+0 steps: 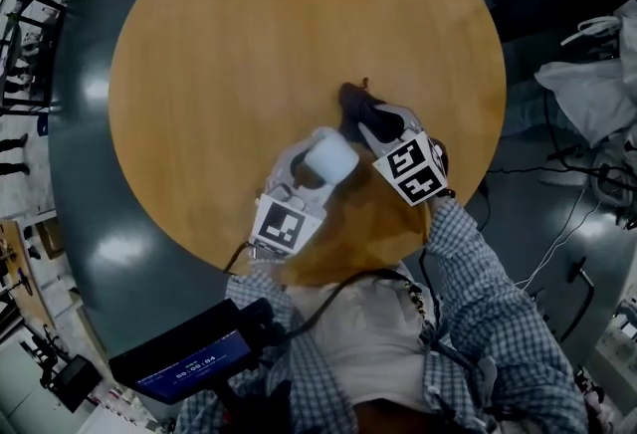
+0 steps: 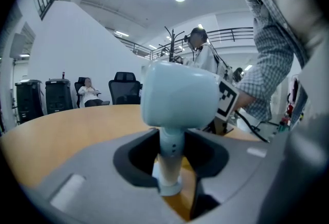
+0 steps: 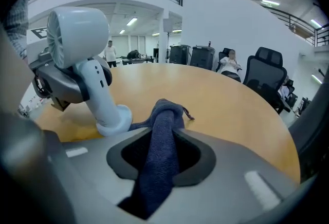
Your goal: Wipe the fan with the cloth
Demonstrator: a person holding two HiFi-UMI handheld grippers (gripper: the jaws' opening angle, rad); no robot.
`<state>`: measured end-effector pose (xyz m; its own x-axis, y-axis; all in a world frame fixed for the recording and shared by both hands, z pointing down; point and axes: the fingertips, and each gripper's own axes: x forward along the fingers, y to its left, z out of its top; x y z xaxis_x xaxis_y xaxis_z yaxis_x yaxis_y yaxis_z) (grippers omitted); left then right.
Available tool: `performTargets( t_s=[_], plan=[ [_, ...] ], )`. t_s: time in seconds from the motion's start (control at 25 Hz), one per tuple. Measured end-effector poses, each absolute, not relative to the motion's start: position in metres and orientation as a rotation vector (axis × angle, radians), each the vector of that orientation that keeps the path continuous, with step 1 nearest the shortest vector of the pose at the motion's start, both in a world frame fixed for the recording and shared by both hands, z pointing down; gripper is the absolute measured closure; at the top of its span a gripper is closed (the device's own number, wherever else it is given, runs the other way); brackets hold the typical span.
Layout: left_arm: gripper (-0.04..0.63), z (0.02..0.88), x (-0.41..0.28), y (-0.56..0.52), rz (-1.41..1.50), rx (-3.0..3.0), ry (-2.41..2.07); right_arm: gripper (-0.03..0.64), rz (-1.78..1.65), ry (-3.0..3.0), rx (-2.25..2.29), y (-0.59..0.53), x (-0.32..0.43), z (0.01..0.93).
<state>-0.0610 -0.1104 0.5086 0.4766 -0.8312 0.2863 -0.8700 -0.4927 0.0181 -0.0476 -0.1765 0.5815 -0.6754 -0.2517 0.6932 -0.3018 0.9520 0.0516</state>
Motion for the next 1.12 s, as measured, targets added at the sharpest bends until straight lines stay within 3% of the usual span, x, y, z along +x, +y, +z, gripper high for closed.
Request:
performTargets(
  t_s=[0.36,0.6,0.84,1.12],
  plan=[
    [0.456,0.515,-0.068,-0.117,0.337,2.589,-1.469,0.525,0.216,-2.584,0.615,-0.189,-0.032,0.519],
    [0.456,0.436,-0.072,-0.118,0.272,2.638,-1.511,0.526,0.152,-2.875,0.706,-0.186,-0.030,0.347],
    [0.457,0.387,-0.065,-0.106,0.215,2.707,-1.578,0.526,0.068,-3.142,0.457,-0.124,-0.050,0.222],
    [0.456,0.347,-0.065,-0.105,0.137,2.747,-1.576,0.526,0.349,-3.155,0.329,-0.118,-0.079,0.237]
  ],
)
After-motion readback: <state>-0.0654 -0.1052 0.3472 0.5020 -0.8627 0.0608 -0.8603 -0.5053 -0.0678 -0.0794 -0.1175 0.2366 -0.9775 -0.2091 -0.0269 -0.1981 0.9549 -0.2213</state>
